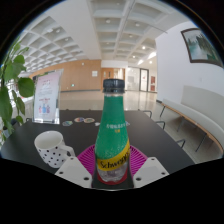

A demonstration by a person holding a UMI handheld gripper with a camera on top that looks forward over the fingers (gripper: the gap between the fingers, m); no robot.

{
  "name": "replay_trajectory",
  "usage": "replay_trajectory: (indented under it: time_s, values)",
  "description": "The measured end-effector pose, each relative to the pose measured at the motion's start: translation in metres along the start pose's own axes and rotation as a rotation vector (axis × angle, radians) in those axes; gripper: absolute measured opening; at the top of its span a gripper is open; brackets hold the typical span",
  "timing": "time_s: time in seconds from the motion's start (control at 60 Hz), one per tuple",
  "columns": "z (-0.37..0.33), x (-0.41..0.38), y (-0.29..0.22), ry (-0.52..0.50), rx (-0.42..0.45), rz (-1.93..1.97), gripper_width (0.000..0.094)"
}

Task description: Pour water

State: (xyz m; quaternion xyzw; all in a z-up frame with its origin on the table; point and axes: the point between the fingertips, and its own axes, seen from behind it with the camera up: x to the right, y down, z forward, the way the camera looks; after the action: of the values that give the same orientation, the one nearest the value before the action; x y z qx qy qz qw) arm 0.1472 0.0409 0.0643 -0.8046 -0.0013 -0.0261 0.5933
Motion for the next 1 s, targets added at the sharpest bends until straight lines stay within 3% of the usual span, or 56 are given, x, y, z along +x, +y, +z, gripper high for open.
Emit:
replay_trajectory:
  time_s: [0.05, 0.2, 0.3, 0.35, 0.65, 1.0]
  values:
    - [-0.002, -0.003, 0.000, 0.005, 0.010, 0.006, 0.0418]
    - [-0.001, -0.005, 0.004, 0.006, -0.018, -0.015, 0.0574]
    - [-0.009, -0.004, 0.013, 0.008, -0.071, -0.026, 0.0877]
    - [-0.018, -0.002, 0.009, 0.022, -0.070, -0.028, 0.0839]
    - [-0.128, -0.006, -0.018, 0.074, -0.068, -0.016, 0.0855]
    - [-0.279, -0.017, -0.003, 0.087, -0.087, -0.002, 0.0857]
